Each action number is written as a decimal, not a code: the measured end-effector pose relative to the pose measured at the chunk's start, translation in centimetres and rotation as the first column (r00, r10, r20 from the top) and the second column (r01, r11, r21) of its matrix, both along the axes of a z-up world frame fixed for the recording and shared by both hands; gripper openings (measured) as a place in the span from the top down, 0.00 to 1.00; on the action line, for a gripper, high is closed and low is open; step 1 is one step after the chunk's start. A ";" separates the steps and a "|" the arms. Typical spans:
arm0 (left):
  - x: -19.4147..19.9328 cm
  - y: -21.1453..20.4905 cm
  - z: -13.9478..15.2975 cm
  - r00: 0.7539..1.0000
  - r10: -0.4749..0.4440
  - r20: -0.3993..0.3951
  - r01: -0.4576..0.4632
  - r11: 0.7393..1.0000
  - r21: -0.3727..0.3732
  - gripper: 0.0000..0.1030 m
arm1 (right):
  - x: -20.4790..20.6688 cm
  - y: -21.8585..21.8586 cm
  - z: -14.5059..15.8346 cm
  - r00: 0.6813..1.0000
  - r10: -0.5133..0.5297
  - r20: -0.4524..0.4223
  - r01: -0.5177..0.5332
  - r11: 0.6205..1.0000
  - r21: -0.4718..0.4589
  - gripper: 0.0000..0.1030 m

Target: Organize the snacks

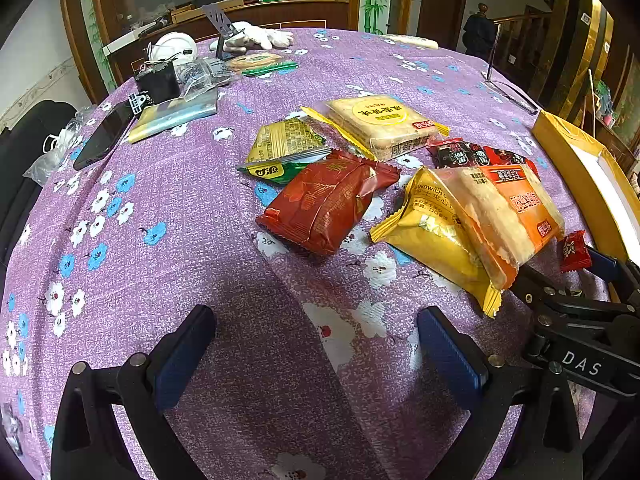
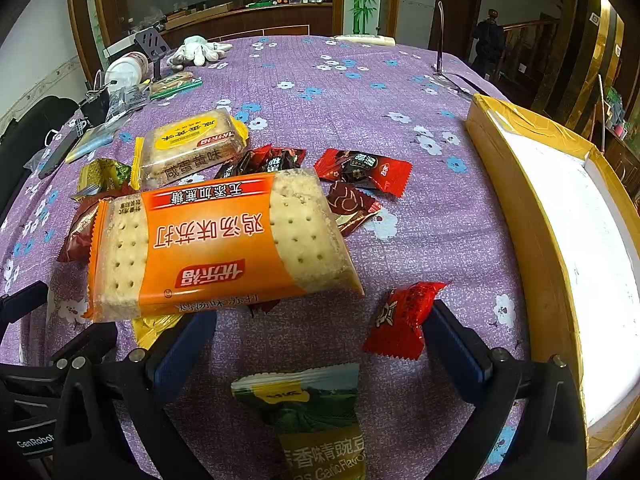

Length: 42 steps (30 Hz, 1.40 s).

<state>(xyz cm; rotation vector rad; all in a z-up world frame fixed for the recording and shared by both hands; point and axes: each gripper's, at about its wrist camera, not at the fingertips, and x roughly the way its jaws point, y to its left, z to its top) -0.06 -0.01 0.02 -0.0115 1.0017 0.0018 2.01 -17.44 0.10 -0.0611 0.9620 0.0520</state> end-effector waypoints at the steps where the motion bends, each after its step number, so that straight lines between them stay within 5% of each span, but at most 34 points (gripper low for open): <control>1: 0.0 0.0 0.0 1.000 0.000 0.000 0.000 1.000 0.000 0.00 | 0.0 0.0 0.0 1.000 0.000 0.000 0.000 1.000 0.000 0.01; 42: 0.1 0.0 0.0 1.000 0.015 0.000 -0.015 1.000 -0.004 0.00 | 0.0 0.0 0.0 1.000 -0.004 0.000 0.004 1.000 0.001 0.01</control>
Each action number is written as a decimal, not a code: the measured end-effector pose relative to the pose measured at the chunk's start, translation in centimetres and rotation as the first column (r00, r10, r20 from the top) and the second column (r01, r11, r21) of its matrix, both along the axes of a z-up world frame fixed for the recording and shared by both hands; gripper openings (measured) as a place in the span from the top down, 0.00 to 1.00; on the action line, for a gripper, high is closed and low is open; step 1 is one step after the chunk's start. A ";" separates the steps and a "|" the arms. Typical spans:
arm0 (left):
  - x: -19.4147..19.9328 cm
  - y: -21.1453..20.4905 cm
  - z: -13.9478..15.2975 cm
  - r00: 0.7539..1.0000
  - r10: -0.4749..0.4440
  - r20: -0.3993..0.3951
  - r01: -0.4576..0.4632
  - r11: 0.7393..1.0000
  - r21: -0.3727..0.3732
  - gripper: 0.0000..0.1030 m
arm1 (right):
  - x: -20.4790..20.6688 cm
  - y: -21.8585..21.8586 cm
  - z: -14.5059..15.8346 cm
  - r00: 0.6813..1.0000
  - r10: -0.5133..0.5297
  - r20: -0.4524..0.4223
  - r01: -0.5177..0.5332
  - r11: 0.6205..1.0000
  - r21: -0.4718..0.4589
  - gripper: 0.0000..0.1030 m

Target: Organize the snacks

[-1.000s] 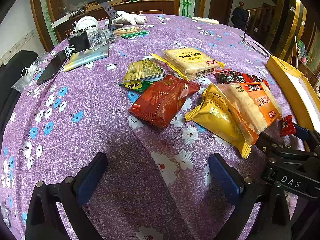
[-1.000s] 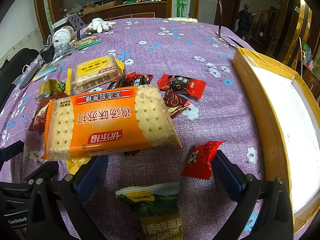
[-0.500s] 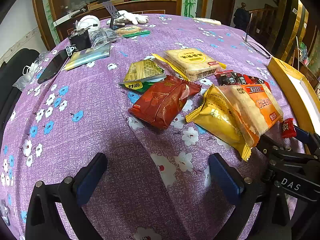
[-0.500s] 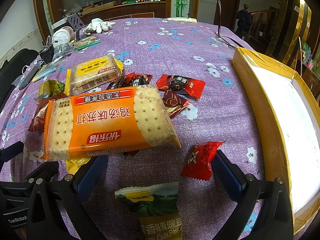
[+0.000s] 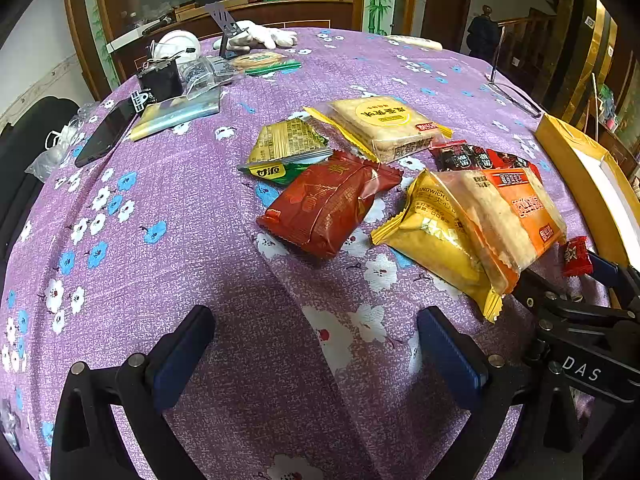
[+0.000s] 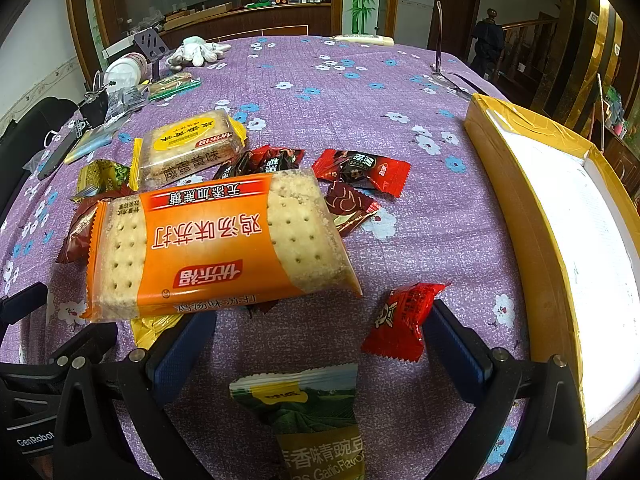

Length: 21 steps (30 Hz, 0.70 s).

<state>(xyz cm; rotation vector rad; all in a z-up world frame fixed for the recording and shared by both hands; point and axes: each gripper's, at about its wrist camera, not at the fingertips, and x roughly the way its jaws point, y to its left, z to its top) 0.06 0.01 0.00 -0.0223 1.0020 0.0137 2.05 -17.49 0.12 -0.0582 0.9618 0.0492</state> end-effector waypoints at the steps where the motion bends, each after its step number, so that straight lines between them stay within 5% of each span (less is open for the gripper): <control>1: 0.0 0.0 0.0 1.000 0.000 0.000 0.000 1.000 0.000 0.00 | 0.0 0.0 0.0 1.000 0.000 0.000 0.000 1.000 0.000 0.00; 9: 0.0 0.0 0.0 1.000 -0.001 0.000 0.001 1.000 -0.001 0.00 | -0.1 0.2 0.0 1.000 0.002 -0.003 -0.002 1.000 -0.001 0.01; 15: -0.8 0.4 0.1 0.999 -0.034 -0.007 0.034 0.999 -0.005 0.00 | 0.4 -0.2 0.1 0.994 0.068 -0.090 -0.069 0.998 -0.002 0.00; 21: -1.6 1.6 0.9 0.999 -0.033 -0.015 0.032 0.996 -0.079 0.01 | -1.0 -0.8 0.2 0.984 0.108 -0.140 -0.110 0.994 -0.012 0.00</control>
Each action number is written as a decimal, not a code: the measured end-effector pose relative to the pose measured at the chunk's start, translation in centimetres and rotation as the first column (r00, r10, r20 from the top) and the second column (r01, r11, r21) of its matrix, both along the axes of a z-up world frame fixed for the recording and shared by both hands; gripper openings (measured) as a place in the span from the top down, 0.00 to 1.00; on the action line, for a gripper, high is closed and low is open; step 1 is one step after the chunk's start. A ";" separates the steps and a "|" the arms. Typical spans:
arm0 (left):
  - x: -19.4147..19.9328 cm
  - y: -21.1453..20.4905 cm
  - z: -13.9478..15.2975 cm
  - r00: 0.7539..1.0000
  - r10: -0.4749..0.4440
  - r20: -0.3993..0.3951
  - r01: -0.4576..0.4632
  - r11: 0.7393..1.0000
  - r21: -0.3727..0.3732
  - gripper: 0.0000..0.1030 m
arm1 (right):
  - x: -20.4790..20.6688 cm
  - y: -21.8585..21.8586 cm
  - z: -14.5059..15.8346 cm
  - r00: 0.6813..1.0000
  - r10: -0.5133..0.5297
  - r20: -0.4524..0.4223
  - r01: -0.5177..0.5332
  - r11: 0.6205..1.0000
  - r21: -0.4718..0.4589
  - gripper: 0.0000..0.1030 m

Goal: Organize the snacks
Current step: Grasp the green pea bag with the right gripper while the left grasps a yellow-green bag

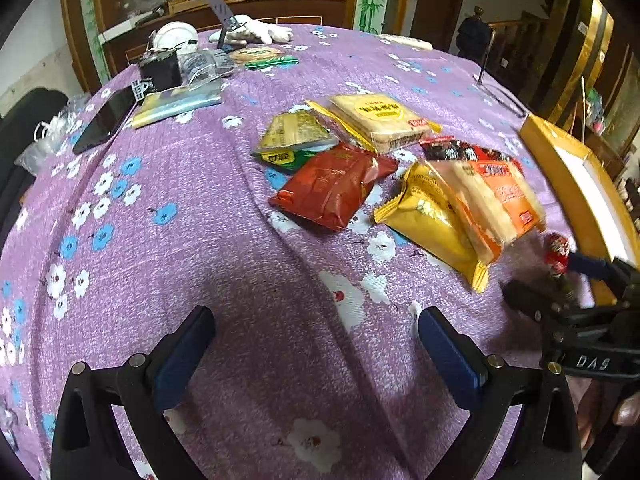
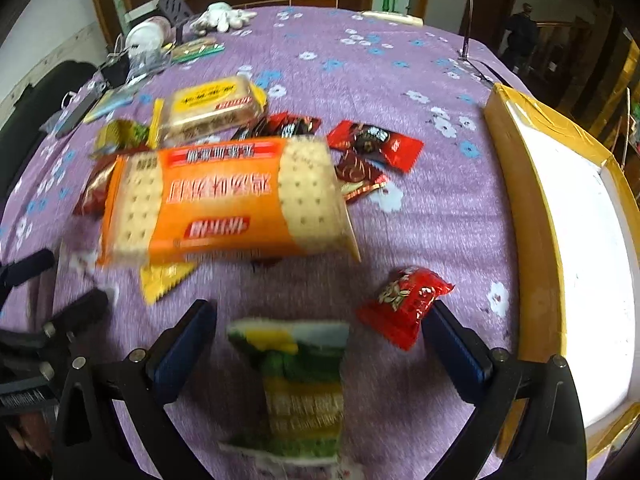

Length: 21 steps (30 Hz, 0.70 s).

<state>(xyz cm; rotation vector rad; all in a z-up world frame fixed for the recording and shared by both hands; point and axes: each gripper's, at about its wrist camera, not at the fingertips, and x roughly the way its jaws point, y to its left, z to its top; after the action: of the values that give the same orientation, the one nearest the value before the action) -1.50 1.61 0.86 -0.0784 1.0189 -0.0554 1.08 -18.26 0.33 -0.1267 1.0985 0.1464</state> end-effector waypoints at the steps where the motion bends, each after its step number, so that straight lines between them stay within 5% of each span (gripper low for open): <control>1: -0.1 0.1 0.3 1.000 -0.002 0.006 0.002 1.000 -0.009 0.01 | -0.2 -0.1 0.0 1.000 0.004 -0.014 -0.004 1.000 0.004 0.00; 6: -0.5 0.5 2.1 0.999 -0.021 0.045 0.023 0.999 -0.034 0.01 | -2.0 -0.6 1.5 0.997 0.065 -0.028 -0.064 0.998 0.022 0.16; 11: -0.4 1.2 3.4 0.998 -0.032 0.059 0.036 0.997 -0.061 0.08 | -3.2 -2.2 3.9 0.999 0.052 0.007 -0.053 0.995 0.081 0.15; 15: 0.1 2.0 3.8 0.998 -0.040 0.055 0.043 0.996 -0.072 0.18 | -3.5 -3.2 5.5 0.998 0.065 -0.003 -0.064 0.985 0.161 0.26; 21: 1.1 4.1 3.9 0.999 -0.029 0.019 0.030 0.996 -0.089 0.38 | -3.8 -4.3 6.6 0.999 0.049 0.017 -0.051 0.981 0.188 0.27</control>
<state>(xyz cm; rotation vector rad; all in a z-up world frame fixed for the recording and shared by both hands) -0.42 5.66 4.73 -0.1442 0.9994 -0.1283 -2.76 -22.61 6.95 0.0145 1.0641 0.2933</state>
